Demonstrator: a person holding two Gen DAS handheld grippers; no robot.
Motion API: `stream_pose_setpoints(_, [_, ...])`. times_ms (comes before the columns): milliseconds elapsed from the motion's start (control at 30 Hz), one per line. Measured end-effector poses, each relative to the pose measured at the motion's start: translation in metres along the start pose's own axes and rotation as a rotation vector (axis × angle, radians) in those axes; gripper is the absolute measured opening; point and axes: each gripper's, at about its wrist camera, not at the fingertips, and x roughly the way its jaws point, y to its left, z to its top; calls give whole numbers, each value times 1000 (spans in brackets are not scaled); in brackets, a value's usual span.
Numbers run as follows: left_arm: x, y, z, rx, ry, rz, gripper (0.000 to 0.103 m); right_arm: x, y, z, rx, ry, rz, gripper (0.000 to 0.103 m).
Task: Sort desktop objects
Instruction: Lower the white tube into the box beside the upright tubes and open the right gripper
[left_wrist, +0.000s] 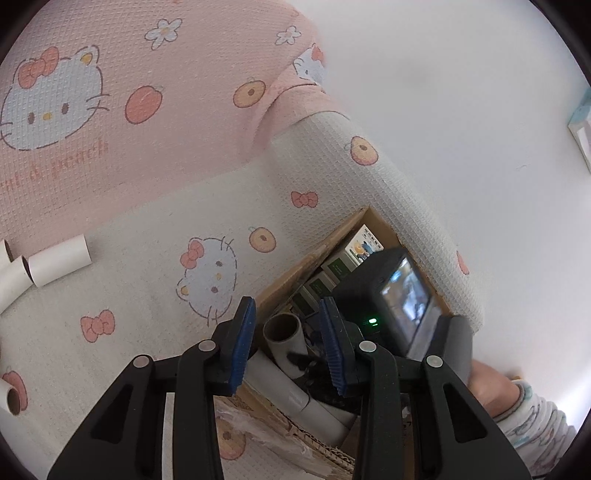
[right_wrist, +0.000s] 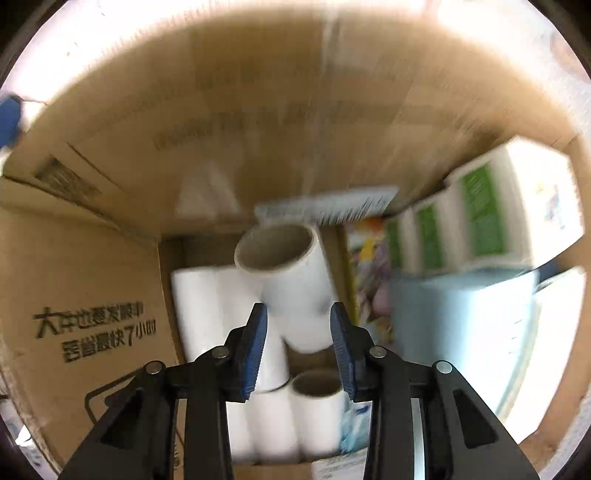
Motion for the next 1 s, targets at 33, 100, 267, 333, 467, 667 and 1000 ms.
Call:
stream_pose_setpoints(33, [1,-1,-1,3,3,-4,39,-4,0,0,-8,-18,-8,35])
stream_pose_setpoints(100, [4,-3,-2,9,10,-10,40,-7,0,0,-22,-46,-19,45])
stream_pose_setpoints(267, [5,-3,-3,-1,21,8,40,-10,6,5,-65,-104,-48,51])
stream_pose_setpoints(333, [3,1,-3,-23,24,-4,40,-13,9,7,-95,-135,-68,51])
stream_pose_setpoints(467, [-6,8,-1,-63,3,-24,40,-13,14,11,-123,-129,-98,47])
stream_pose_setpoints(667, [-12,13,1,-76,-2,-29,40,-18,15,8,-129,-71,-62,42])
stream_pose_setpoints(1000, [-10,5,0,-47,25,-32,40,-20,16,10,-67,54,-66,42])
